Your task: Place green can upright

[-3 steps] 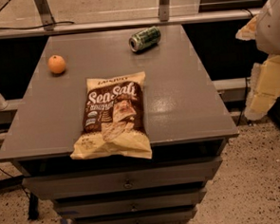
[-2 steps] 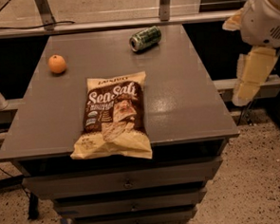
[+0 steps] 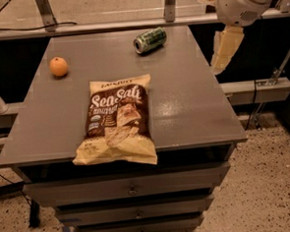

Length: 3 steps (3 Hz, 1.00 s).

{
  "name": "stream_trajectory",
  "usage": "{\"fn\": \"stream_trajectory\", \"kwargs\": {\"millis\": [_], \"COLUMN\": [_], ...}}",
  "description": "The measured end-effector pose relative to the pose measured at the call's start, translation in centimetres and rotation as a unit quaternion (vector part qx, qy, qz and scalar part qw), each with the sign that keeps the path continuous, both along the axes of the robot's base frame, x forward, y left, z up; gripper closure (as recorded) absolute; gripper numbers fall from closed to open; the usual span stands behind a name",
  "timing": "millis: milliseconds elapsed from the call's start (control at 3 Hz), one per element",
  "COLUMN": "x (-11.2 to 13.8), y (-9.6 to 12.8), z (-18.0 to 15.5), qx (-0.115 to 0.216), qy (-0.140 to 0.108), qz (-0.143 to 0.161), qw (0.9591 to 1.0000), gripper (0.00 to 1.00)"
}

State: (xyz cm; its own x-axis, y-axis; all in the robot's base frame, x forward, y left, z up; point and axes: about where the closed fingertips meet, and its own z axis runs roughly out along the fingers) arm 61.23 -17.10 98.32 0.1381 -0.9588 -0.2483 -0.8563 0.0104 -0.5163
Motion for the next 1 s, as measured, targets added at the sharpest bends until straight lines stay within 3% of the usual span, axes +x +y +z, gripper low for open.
{"fn": "stream_trajectory", "kwargs": {"millis": [333, 667, 1000], "x": [0.0, 2.9, 7.9], "y": [0.0, 0.9, 2.7], "z": [0.0, -0.4, -1.5], "qx": [0.000, 0.001, 0.023], "qy": [0.000, -0.013, -0.017], "qz": [0.000, 0.019, 0.031], "qw": [1.0000, 0.9997, 0.9991], "gripper": [0.00, 0.00, 0.00]}}
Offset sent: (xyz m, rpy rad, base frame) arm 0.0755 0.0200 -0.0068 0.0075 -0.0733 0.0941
